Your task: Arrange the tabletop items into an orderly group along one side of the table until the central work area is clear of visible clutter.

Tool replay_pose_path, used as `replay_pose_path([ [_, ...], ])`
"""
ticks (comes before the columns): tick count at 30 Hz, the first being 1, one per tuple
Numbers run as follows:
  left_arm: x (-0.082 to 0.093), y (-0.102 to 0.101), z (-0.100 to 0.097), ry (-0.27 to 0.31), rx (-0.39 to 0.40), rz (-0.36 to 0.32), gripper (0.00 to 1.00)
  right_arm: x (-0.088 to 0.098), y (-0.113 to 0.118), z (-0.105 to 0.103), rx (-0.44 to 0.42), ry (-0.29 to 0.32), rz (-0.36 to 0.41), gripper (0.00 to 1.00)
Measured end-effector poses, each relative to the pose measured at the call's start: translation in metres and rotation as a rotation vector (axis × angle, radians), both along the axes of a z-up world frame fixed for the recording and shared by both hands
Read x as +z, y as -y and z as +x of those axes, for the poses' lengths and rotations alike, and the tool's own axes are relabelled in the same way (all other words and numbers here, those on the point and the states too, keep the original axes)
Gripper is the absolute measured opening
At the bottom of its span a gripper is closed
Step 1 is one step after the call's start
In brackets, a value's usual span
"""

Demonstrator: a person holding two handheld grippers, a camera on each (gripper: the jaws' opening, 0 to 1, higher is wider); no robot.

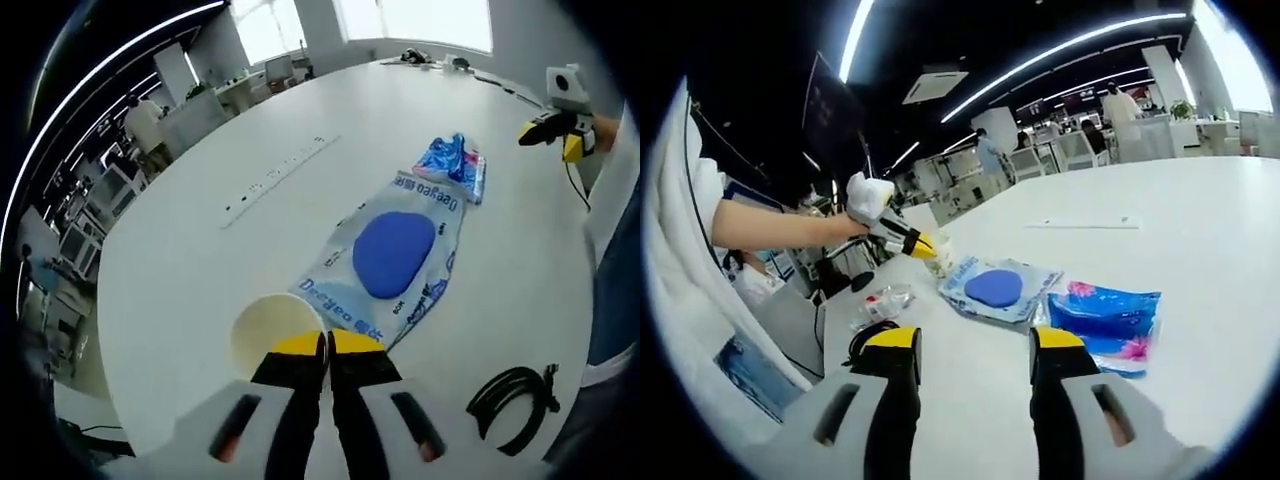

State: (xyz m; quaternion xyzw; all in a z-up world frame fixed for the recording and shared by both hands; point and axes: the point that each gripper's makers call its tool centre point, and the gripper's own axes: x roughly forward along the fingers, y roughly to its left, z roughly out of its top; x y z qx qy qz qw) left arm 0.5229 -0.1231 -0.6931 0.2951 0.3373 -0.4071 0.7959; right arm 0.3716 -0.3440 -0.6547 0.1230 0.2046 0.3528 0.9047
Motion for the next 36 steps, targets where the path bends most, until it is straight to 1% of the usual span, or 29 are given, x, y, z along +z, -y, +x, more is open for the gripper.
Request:
replay_pose_path([
  [4,-0.002,-0.001,-0.001,0.01,-0.007,0.013,0.0,0.001,-0.002,-0.001,0.009,0.001,0.002,0.42],
  [7,-0.001,-0.002,0.0,0.003,0.013,0.007,0.0,0.0,-0.003,-0.002,0.015,-0.003,0.005,0.42],
  [9,0.0,-0.004,0.003,0.023,0.018,0.017,0.0,-0.001,-0.004,-0.002,0.018,-0.002,0.005,0.43],
  [10,0.001,-0.005,0.004,0.032,0.021,0.017,0.03,-0.001,-0.004,-0.002,0.019,-0.003,0.005,0.43],
  [13,0.005,-0.003,0.004,0.045,0.026,-0.001,0.14,-0.002,-0.005,-0.003,0.021,-0.006,0.007,0.43],
  [16,0.01,-0.001,0.004,0.078,0.023,-0.013,0.28,-0.001,-0.006,-0.002,0.021,-0.013,0.027,0.43],
  [18,0.015,0.001,0.006,0.107,0.029,-0.038,0.41,-0.001,-0.007,-0.002,0.022,-0.011,0.026,0.43],
  [19,0.02,0.003,0.008,0.13,0.034,-0.061,0.47,-0.001,-0.008,-0.003,0.025,-0.01,0.024,0.44],
  [20,0.024,0.005,0.009,0.142,0.044,-0.085,0.56,-0.001,-0.008,-0.003,0.027,-0.01,0.024,0.44],
  [22,0.03,0.003,0.013,0.162,0.076,-0.11,0.7,-0.001,-0.01,-0.003,0.029,-0.012,0.027,0.44],
  [23,0.032,0.002,0.015,0.169,0.094,-0.118,0.8,-0.001,-0.01,-0.003,0.031,-0.011,0.027,0.44],
  [24,0.035,-0.001,0.018,0.173,0.133,-0.137,0.88,-0.001,-0.011,-0.003,0.032,-0.012,0.028,0.44],
  [25,0.036,-0.003,0.02,0.166,0.168,-0.148,0.95,-0.001,-0.011,-0.004,0.034,-0.012,0.028,0.44],
  [26,0.035,-0.007,0.02,0.14,0.218,-0.16,0.99,-0.002,-0.012,-0.004,0.035,-0.012,0.029,0.44],
  [27,0.035,-0.012,0.018,0.114,0.242,-0.152,0.98,-0.002,-0.012,-0.004,0.037,-0.013,0.029,0.44],
  [28,0.038,-0.014,0.022,0.125,0.27,-0.177,0.99,-0.002,-0.012,-0.004,0.038,-0.013,0.03,0.44],
  [31,0.041,-0.017,0.022,0.131,0.276,-0.192,1.0,-0.001,-0.013,-0.004,0.037,-0.014,0.036,0.44],
  [36,0.04,-0.019,0.018,0.132,0.277,-0.181,1.0,-0.001,-0.013,-0.005,0.038,-0.016,0.035,0.44],
])
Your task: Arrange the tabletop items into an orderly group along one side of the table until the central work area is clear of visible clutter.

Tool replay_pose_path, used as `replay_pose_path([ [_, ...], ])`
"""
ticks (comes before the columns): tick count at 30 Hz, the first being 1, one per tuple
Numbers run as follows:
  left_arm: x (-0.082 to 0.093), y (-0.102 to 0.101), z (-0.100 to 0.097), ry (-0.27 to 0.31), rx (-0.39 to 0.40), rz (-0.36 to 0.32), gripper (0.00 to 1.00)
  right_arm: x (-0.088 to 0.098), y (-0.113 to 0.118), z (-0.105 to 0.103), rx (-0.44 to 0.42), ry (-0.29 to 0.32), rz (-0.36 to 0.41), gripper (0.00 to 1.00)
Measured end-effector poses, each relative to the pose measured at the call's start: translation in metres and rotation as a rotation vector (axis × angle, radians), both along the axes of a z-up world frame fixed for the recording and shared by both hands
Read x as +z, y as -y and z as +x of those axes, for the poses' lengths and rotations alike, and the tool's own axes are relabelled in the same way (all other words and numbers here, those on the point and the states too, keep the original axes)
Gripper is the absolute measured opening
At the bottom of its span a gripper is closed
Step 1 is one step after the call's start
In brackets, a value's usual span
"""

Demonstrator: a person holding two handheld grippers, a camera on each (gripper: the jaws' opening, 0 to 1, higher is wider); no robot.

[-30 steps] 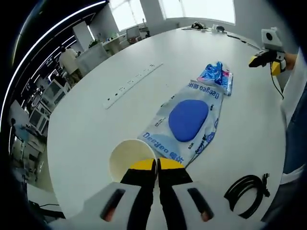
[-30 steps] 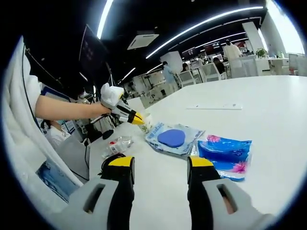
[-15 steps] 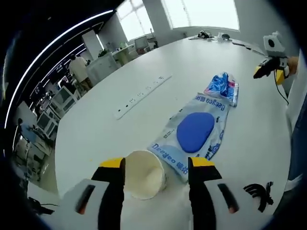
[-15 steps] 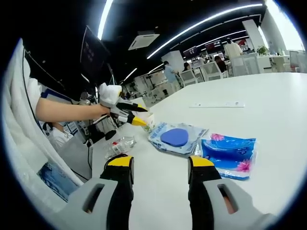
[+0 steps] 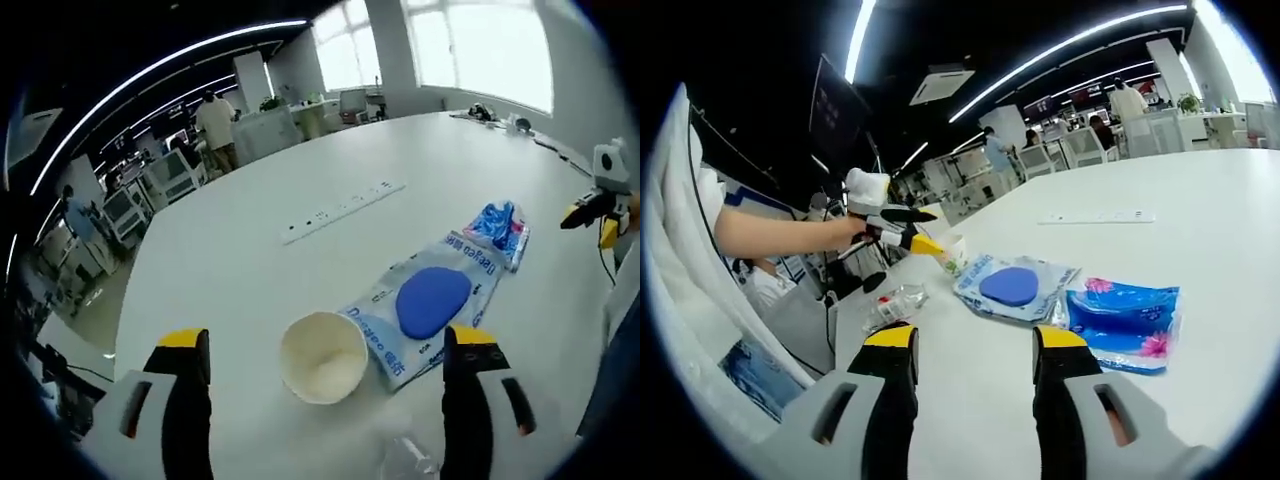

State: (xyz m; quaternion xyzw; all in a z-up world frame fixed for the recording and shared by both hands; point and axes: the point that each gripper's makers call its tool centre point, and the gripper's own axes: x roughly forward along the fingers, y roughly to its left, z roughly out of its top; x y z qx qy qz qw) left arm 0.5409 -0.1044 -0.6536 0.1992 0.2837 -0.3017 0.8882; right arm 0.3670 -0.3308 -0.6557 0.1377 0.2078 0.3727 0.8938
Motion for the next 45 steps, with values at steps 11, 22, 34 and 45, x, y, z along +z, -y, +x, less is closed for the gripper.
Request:
replay_pose_path([
  [11,-0.002,-0.006,-0.009,-0.006,0.033,-0.016,1.0,-0.001,0.004,-0.001,-0.011,-0.006,-0.001,0.44],
  [22,-0.013,-0.027,-0.038,-0.023,0.123,-0.027,0.96,0.001,0.001,-0.021,-0.045,-0.018,0.006,0.44],
  [34,-0.044,-0.037,-0.08,-0.142,0.13,-0.028,0.85,-0.016,-0.015,-0.06,-0.075,-0.084,0.017,0.42],
  [45,-0.059,-0.025,-0.081,-0.212,0.11,-0.006,0.7,-0.02,-0.013,-0.078,-0.116,-0.107,0.014,0.41],
])
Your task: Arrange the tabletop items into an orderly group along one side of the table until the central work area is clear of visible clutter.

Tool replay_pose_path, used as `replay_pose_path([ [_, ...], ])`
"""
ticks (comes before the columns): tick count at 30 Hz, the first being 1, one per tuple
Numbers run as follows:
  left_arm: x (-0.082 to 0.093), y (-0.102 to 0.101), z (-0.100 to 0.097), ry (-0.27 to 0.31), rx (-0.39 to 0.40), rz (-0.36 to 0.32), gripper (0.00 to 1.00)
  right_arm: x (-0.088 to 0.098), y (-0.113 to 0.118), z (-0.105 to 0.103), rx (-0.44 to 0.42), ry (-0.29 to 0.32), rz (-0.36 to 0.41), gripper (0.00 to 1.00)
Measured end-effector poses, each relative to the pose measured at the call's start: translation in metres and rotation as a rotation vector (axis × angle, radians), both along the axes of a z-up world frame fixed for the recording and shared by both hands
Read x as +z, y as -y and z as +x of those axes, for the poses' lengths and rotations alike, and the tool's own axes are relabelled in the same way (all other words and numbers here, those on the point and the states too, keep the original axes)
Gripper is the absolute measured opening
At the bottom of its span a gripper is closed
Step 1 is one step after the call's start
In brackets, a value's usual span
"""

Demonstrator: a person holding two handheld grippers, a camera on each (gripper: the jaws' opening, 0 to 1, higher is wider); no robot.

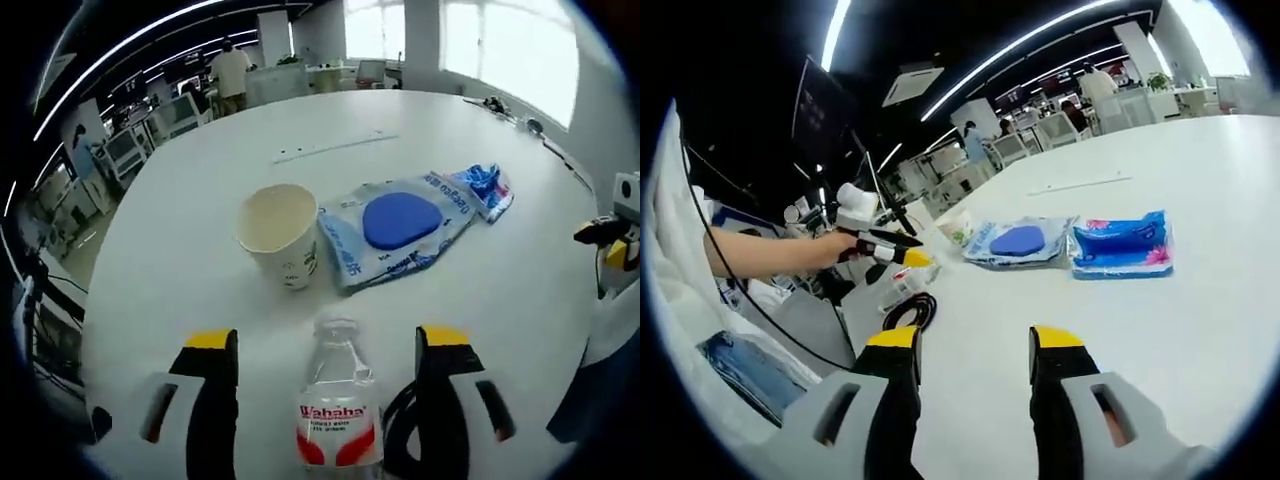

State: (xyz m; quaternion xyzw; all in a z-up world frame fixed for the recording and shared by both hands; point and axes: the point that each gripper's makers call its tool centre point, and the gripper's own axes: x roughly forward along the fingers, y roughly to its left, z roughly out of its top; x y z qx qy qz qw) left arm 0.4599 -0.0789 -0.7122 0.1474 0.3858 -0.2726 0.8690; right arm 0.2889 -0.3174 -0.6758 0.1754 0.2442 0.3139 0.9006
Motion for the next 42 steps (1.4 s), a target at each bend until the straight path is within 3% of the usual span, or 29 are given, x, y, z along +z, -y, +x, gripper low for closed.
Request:
replay_pose_path([
  [10,-0.013,0.015,0.01,-0.045,0.018,-0.027,0.62,-0.008,0.019,-0.012,-0.11,-0.035,0.012,0.4],
  [14,-0.027,0.019,0.003,-0.131,0.023,-0.036,0.56,-0.013,0.021,-0.015,-0.129,-0.053,0.016,0.4],
  [22,-0.038,0.015,0.001,-0.148,-0.002,0.026,0.41,-0.012,0.021,-0.015,-0.152,-0.059,0.013,0.39],
  [26,-0.04,0.01,0.004,-0.133,0.004,0.052,0.31,-0.011,0.022,-0.015,-0.188,-0.063,0.058,0.36],
  [34,-0.042,0.015,0.011,-0.154,0.005,0.061,0.23,-0.019,0.019,-0.026,-0.167,-0.084,0.039,0.32],
  [42,-0.036,0.012,0.004,-0.141,-0.024,0.085,0.21,-0.021,0.024,-0.029,-0.182,-0.085,0.045,0.31],
])
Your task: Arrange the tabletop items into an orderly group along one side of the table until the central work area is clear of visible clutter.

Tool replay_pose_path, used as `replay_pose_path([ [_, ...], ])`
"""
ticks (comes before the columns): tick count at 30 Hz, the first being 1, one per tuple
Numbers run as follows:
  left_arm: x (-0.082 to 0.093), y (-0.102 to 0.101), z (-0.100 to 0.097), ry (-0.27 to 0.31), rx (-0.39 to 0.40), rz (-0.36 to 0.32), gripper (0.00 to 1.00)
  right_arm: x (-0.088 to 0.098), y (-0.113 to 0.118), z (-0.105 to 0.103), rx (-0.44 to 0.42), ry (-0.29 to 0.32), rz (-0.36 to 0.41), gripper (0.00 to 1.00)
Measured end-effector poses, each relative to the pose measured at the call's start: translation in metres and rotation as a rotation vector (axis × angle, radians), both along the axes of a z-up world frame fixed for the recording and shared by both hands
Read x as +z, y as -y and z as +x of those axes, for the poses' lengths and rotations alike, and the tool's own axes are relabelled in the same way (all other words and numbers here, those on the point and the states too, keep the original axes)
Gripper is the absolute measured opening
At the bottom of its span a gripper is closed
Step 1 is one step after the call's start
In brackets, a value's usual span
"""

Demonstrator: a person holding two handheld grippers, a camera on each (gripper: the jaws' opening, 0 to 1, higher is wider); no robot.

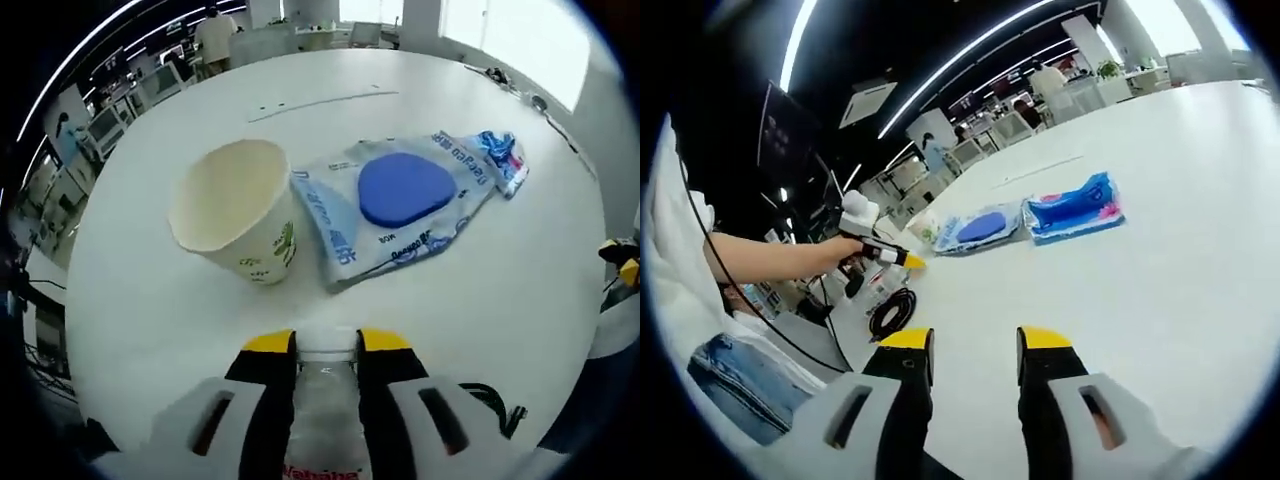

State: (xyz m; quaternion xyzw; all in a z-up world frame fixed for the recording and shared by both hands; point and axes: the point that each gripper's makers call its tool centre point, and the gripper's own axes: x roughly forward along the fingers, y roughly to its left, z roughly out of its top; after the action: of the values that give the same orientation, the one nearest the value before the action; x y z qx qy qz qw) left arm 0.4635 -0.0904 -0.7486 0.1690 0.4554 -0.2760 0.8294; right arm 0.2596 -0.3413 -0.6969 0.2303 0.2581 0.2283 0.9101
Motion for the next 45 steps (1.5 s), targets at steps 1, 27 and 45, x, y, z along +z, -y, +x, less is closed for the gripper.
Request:
replay_pose_path([
  [1,0.004,-0.002,0.0,0.009,0.002,-0.008,0.21,0.0,0.001,0.0,-0.002,-0.001,0.002,0.31],
  [27,0.128,-0.082,-0.042,0.355,0.244,-0.238,0.2,-0.004,-0.023,0.023,0.137,0.017,0.008,0.31],
  [45,0.182,-0.101,-0.054,0.53,0.391,-0.342,0.19,-0.001,-0.039,0.033,0.218,0.02,0.002,0.36],
])
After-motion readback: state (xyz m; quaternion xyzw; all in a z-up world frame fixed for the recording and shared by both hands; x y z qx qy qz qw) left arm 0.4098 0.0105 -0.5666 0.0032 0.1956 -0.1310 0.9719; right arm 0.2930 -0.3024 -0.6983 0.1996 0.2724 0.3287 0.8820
